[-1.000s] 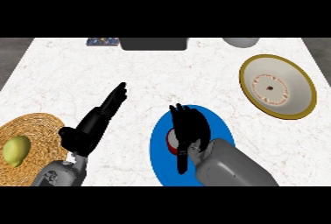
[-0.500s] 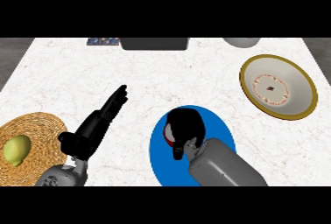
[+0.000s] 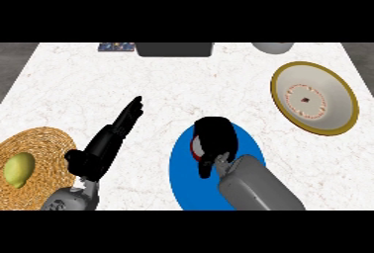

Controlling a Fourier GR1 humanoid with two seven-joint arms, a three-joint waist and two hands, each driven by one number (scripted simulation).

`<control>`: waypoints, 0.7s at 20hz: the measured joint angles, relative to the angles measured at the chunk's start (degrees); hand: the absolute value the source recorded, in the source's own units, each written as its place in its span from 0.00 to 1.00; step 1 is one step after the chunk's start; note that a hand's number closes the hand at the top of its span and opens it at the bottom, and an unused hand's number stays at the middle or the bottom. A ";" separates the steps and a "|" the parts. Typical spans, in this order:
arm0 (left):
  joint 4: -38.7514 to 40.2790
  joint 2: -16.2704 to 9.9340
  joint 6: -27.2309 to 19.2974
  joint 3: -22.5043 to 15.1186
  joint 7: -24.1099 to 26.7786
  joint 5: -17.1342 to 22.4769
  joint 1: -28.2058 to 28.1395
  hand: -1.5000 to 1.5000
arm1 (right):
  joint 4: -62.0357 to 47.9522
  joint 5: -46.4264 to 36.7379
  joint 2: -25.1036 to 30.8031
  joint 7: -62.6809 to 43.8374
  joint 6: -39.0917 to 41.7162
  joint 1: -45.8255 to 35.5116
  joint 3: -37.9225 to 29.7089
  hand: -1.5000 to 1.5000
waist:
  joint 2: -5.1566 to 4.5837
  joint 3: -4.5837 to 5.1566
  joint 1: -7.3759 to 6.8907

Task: Pick the can from the plate and place it in the bowl

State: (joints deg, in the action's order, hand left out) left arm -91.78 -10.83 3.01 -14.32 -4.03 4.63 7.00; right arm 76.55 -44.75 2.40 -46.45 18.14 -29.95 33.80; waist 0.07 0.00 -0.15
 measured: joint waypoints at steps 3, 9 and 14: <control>-0.02 -0.05 1.10 0.73 0.00 0.32 -0.20 0.50 | -3.79 -0.77 2.44 5.99 -2.28 -0.60 -3.17 1.00 | 0.01 0.00 -0.13; -0.31 -0.05 1.71 1.68 -0.52 0.16 0.18 0.50 | -11.07 -5.50 7.66 12.83 -9.25 -3.07 -7.30 1.00 | 0.14 0.04 -0.31; 1.50 0.43 1.76 1.99 1.17 -0.62 -0.16 0.50 | -6.35 -11.05 9.01 9.18 -15.72 -3.52 -8.59 1.00 | 0.09 0.02 0.29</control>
State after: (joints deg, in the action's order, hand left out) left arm -90.29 -10.40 4.77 -12.33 -2.86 4.00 6.84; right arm 70.20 -55.80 11.41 -37.27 2.42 -33.46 25.21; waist 0.16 0.02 0.14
